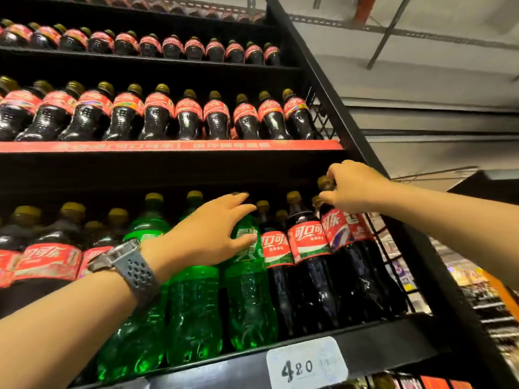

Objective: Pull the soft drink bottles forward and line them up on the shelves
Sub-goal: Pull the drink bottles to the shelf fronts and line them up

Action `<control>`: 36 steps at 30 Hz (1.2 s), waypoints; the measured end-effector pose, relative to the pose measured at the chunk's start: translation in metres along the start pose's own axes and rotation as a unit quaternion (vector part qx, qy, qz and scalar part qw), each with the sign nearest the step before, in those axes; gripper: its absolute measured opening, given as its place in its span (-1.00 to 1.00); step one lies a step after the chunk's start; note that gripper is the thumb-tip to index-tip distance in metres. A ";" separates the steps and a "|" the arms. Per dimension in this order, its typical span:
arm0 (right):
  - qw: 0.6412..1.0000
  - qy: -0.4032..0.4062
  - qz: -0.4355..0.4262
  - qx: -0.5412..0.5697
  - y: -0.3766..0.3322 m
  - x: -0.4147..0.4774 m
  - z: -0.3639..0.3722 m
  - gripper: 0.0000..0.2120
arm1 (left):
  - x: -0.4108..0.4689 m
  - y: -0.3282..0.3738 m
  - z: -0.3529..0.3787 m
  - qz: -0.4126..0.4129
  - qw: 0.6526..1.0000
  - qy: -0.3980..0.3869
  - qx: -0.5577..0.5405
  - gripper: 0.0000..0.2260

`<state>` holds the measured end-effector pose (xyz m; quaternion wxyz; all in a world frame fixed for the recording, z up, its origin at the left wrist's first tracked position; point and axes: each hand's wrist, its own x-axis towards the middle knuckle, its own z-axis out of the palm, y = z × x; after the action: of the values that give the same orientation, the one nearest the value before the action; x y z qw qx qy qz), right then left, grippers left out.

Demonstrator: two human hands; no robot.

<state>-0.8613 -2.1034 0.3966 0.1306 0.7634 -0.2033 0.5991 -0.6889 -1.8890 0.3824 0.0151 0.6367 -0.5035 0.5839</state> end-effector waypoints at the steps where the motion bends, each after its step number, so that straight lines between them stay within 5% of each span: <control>1: 1.000 -0.013 -0.003 -0.003 0.002 -0.004 0.000 -0.54 | 0.002 0.004 0.004 0.003 1.000 -0.012 0.018 -0.38; 11: 0.997 -0.077 0.004 -0.031 0.001 -0.017 0.004 -0.62 | -0.009 0.014 0.007 -0.003 0.999 -0.008 0.043 -0.39; 18: 0.999 0.010 0.016 -0.031 -0.005 -0.030 0.021 -0.37 | -0.047 -0.011 0.006 -0.005 0.996 0.022 0.084 -0.41; 27: 0.993 -0.116 0.033 -0.007 -0.001 -0.023 -0.004 -0.58 | -0.057 -0.017 0.013 -0.027 0.995 0.045 0.081 -0.36; 32: 1.000 0.004 0.001 -0.006 0.002 -0.033 0.008 -0.58 | -0.061 -0.015 0.010 -0.060 0.992 0.051 0.098 -0.34; 36: 1.000 0.005 0.005 -0.025 0.001 -0.036 0.011 -0.63 | -0.065 -0.013 0.008 -0.083 0.990 0.047 0.105 -0.34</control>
<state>-0.8600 -2.1037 0.3591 0.1478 0.7557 -0.2214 0.5983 -0.6622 -1.8463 0.3381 0.0206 0.6459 -0.3836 0.6597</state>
